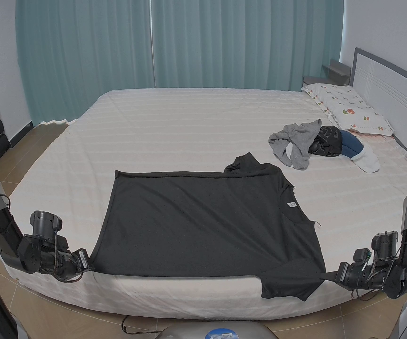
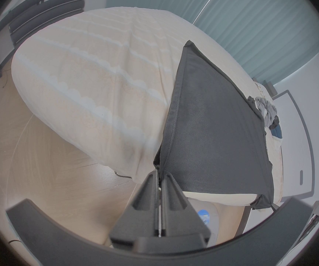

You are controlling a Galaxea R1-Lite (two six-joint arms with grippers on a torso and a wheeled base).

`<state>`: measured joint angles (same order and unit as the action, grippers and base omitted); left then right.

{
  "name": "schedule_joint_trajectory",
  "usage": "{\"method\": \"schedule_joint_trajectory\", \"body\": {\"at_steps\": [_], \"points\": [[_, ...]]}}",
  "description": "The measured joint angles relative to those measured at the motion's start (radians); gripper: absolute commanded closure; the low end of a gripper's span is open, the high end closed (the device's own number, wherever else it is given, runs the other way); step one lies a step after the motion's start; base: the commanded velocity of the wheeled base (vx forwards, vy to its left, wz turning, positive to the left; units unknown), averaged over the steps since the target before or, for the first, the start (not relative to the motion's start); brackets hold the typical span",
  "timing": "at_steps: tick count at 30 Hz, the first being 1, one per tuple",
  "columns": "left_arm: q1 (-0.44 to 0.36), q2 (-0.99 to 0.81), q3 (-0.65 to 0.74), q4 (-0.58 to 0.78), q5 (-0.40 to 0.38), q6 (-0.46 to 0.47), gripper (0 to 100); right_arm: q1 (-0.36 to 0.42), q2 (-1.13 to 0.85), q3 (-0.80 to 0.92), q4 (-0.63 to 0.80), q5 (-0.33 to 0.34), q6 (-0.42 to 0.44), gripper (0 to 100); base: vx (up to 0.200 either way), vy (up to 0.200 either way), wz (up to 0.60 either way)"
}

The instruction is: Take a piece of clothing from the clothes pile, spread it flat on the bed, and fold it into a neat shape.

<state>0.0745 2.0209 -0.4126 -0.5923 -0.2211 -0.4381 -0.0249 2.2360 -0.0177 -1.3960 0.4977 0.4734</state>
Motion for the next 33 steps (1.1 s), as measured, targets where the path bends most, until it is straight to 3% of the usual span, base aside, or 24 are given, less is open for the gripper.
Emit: {"method": "schedule_joint_trajectory", "body": {"at_steps": [13,33], "points": [[0.003,-0.048,0.064,0.100,0.106,0.147,100,0.002,-0.044,0.000,0.105,-0.020,-0.076,100,0.000,0.000,0.00],[-0.001,-0.136,0.086,0.287,0.116,0.277,100,0.002,-0.214,0.000,0.433,-0.030,-0.233,100,0.000,0.000,0.00]]}}
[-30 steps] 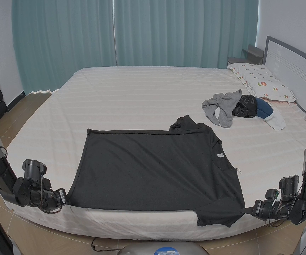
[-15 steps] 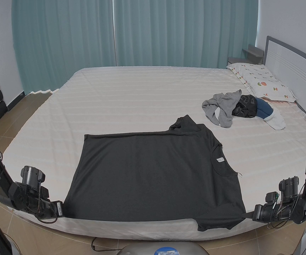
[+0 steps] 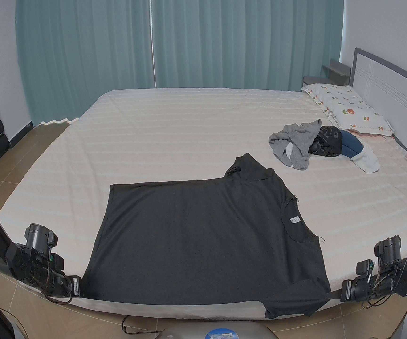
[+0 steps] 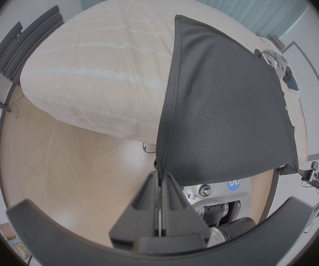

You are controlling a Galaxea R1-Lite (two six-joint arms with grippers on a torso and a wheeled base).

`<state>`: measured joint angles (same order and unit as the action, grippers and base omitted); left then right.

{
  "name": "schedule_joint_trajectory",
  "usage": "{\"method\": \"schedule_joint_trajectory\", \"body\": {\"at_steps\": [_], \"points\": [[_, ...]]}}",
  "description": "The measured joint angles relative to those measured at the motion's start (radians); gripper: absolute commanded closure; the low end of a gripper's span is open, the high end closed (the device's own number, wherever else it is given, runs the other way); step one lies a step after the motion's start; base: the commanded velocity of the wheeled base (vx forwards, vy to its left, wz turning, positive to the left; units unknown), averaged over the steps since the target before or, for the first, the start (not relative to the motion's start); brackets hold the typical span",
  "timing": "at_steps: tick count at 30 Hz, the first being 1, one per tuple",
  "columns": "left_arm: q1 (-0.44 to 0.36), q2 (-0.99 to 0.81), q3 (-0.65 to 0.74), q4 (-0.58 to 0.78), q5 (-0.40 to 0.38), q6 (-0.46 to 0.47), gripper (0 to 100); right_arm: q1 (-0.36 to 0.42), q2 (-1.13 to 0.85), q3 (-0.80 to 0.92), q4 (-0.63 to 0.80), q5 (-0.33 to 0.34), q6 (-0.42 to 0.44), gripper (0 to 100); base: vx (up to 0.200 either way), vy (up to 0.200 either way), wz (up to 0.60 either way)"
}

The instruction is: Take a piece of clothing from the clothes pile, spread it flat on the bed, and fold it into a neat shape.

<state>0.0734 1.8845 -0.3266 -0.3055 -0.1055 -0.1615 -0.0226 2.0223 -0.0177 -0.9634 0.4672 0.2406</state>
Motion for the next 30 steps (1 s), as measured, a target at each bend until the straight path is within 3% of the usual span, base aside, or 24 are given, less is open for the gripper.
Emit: {"method": "schedule_joint_trajectory", "body": {"at_steps": [11,18,30], "points": [[-0.002,-0.064,-0.010,0.166,0.001,0.043,100,0.000,-0.085,0.000,0.084,-0.005,-0.035,100,0.000,0.000,0.00],[-0.002,-0.088,-0.057,0.180,0.001,0.030,100,-0.003,-0.126,0.000,0.055,-0.008,-0.028,100,0.000,0.000,0.00],[-0.029,-0.103,-0.222,0.173,0.000,-0.208,100,0.005,-0.146,-0.136,-0.004,-0.046,0.091,100,0.000,0.000,0.00]]}}
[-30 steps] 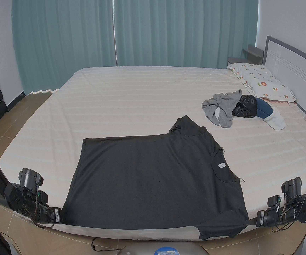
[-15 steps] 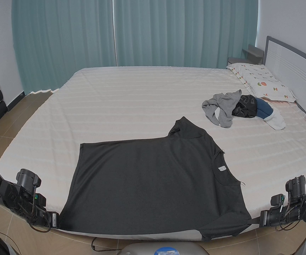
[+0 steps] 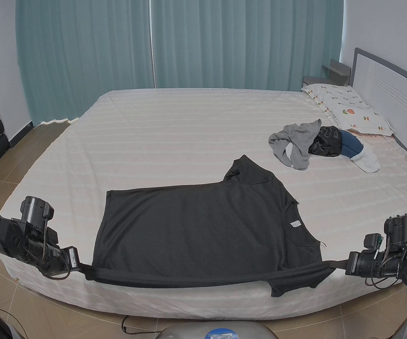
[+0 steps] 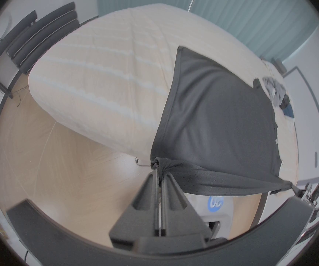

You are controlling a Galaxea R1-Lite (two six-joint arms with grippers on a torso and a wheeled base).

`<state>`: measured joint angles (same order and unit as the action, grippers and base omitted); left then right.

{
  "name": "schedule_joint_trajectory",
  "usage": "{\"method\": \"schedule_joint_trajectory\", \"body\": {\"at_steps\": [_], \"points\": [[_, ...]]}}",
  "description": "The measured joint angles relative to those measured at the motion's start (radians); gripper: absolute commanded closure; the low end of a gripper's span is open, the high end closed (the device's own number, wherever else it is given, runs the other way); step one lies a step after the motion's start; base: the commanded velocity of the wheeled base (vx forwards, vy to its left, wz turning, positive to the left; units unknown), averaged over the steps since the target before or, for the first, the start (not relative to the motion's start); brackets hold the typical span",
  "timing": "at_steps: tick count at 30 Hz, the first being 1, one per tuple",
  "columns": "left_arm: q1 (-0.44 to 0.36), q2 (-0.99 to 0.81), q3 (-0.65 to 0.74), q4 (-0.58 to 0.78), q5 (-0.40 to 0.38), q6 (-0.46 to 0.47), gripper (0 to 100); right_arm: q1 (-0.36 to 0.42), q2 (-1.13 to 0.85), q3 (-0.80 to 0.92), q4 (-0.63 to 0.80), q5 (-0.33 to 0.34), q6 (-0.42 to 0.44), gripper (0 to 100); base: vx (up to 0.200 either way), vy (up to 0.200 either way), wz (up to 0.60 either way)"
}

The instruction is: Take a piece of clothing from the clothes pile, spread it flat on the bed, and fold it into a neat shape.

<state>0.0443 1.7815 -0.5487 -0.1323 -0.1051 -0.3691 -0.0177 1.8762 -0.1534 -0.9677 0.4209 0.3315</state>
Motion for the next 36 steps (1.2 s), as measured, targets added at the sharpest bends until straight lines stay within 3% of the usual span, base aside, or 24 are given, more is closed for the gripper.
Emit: {"method": "schedule_joint_trajectory", "body": {"at_steps": [4,23,36], "points": [[-0.007,-0.013,-0.039,-0.007,-0.001,-0.044,100,0.015,0.005,-0.040,-0.002,-0.011,0.007,100,0.000,0.000,0.00],[-0.007,-0.069,-0.063,-0.025,-0.002,-0.048,100,0.041,0.005,-0.091,-0.006,-0.014,0.009,100,0.000,0.000,0.00],[-0.007,-0.010,-0.094,-0.026,-0.010,-0.061,100,0.040,0.009,-0.134,0.005,-0.016,0.009,100,0.000,0.000,0.00]]}}
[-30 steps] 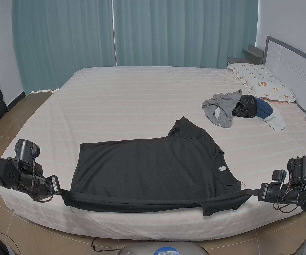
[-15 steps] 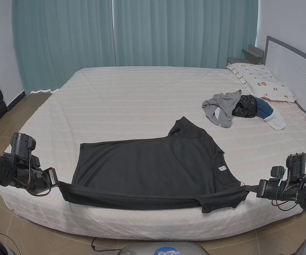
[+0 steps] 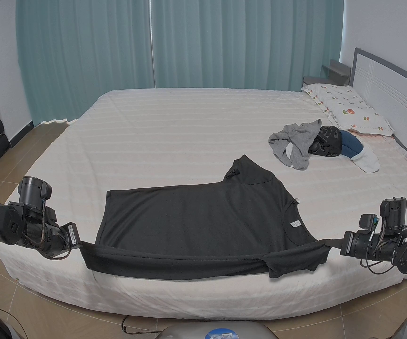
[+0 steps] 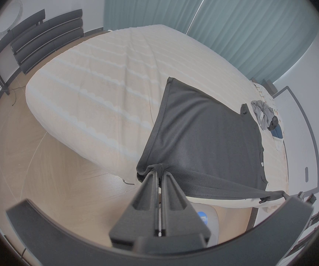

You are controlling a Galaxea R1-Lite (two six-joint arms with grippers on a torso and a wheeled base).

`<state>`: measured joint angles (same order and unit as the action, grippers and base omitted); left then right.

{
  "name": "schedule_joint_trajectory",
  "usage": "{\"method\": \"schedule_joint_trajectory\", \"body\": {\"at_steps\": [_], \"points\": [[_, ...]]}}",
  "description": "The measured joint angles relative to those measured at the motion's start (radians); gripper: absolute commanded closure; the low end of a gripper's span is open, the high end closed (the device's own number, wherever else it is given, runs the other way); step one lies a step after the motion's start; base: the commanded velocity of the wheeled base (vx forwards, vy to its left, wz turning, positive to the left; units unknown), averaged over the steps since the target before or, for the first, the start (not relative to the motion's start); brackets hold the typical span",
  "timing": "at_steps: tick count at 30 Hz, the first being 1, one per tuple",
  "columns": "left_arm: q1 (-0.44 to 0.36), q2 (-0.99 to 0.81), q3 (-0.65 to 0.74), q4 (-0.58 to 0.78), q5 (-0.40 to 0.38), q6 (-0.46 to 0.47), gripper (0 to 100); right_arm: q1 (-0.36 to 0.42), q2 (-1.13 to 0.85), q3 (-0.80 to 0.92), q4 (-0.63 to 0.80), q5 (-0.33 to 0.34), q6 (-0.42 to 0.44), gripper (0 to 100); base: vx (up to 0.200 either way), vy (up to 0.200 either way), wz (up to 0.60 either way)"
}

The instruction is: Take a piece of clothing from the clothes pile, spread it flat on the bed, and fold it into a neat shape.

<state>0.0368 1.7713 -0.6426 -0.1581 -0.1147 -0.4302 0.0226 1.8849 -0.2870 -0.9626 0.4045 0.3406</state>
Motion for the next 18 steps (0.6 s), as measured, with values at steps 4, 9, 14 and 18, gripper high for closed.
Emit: {"method": "schedule_joint_trajectory", "body": {"at_steps": [4,9,14,18], "points": [[0.000,0.031,-0.026,0.000,-0.001,-0.026,100,0.000,0.006,-0.018,0.005,-0.003,0.000,100,0.000,0.000,0.00],[0.000,0.071,-0.059,0.000,-0.003,-0.049,100,0.004,0.028,-0.050,0.007,-0.027,-0.001,100,0.000,0.000,0.00],[0.000,0.091,-0.080,0.001,-0.004,-0.057,100,0.010,0.053,-0.085,0.007,-0.028,0.000,100,0.000,0.000,0.00],[0.000,0.096,-0.083,0.004,-0.004,-0.057,100,0.017,0.066,-0.106,0.008,-0.029,0.000,100,0.000,0.000,0.00]]}}
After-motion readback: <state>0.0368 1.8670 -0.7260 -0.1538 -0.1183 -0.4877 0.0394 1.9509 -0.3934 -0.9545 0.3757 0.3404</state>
